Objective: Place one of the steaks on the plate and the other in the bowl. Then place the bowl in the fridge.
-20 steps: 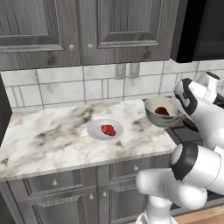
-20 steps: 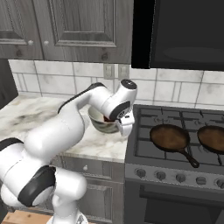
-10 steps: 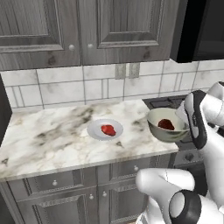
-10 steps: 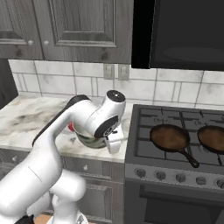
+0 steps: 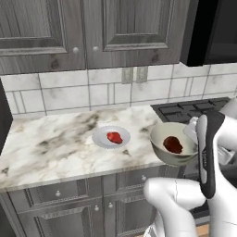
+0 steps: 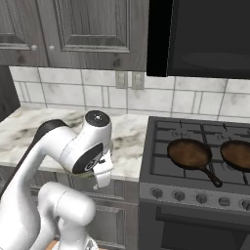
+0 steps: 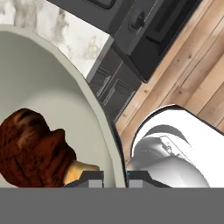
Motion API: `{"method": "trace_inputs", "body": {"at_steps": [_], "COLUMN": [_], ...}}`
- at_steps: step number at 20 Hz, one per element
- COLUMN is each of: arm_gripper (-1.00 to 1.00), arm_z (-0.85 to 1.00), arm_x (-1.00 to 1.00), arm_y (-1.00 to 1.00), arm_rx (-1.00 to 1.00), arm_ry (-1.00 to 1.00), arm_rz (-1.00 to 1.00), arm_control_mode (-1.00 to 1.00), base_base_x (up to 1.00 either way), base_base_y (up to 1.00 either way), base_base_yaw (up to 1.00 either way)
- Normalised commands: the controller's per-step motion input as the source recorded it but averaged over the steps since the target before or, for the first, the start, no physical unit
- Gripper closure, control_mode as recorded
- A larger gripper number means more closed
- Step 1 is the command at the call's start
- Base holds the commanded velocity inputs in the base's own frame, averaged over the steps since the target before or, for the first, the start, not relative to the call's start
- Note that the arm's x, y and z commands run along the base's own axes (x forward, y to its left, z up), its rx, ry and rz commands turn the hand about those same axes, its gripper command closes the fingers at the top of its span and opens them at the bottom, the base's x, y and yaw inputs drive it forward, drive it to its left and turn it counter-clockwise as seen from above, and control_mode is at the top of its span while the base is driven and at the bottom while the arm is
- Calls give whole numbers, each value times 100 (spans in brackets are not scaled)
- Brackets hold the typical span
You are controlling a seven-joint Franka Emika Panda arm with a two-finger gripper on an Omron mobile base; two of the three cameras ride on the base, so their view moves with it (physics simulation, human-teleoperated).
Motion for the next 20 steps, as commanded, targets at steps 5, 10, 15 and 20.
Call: {"method": "trace_inputs", "body": {"at_steps": [5,10,15,20], "arm_gripper": [100,100,100,100], "arm_z": [0,8,1,0], "arm_x": [-19,5,4,0], "arm_y": [41,10,1,0], "arm_rx": [0,-1,-3,0], "arm_ry": [0,-1,1,0], "arm_rz": [12,3,0,0], "arm_control_mode": [-100,-100,-100,-100], "base_base_x": [0,0,0,0], "base_base_y": [0,0,0,0], "base_base_yaw": [0,0,0,0]}}
